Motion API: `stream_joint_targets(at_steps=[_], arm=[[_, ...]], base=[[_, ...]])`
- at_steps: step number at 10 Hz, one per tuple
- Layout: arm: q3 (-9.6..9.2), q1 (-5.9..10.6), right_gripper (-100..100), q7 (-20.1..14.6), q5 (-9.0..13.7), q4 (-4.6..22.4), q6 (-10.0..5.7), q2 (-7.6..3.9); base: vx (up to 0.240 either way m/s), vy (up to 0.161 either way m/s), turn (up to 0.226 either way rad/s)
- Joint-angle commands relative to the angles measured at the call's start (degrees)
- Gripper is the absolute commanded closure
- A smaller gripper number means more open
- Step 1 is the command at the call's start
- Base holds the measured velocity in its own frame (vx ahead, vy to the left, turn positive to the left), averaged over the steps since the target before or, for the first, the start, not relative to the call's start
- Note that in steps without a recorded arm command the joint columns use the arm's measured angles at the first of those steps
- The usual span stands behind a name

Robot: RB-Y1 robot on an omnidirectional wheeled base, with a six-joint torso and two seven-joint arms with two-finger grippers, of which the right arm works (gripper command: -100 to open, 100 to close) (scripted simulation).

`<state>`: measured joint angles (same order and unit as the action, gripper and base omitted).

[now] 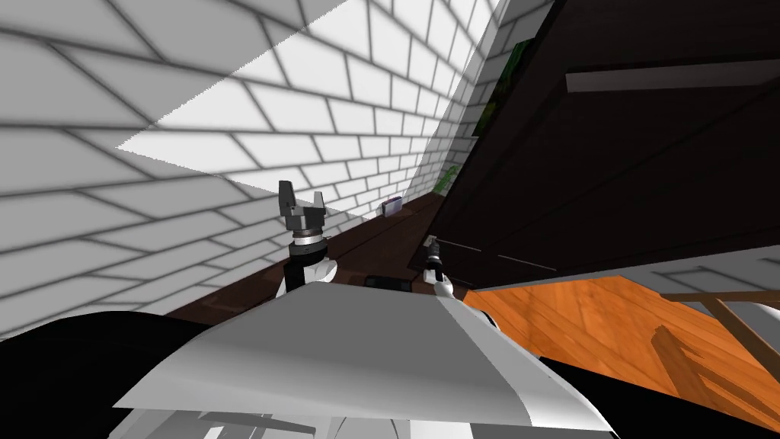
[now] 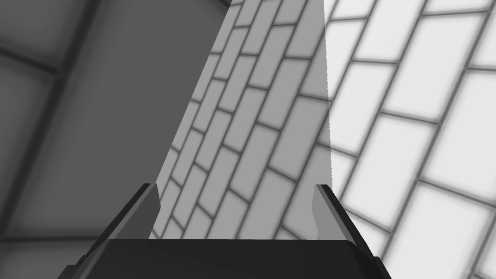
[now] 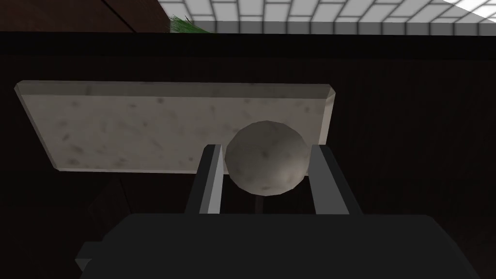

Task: Push the door open

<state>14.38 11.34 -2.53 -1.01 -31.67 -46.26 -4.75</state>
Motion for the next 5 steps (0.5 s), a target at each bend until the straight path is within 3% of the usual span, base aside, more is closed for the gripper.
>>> stream_joint_targets(at_steps=[1, 4, 5], arm=[[1.2, 0.84, 100, 0.4, 0.8, 1.5, -1.04, -0.58], [2.72, 0.74, 100, 1.0, 1.7, 1.5, -1.01, -0.56], [2.46, 0.67, 100, 1.0, 1.5, 1.5, -0.61, -0.43]], base=[[0.209, 0.094, -0.065], [0.202, 0.053, -0.058], [0.09, 0.014, -0.022]])
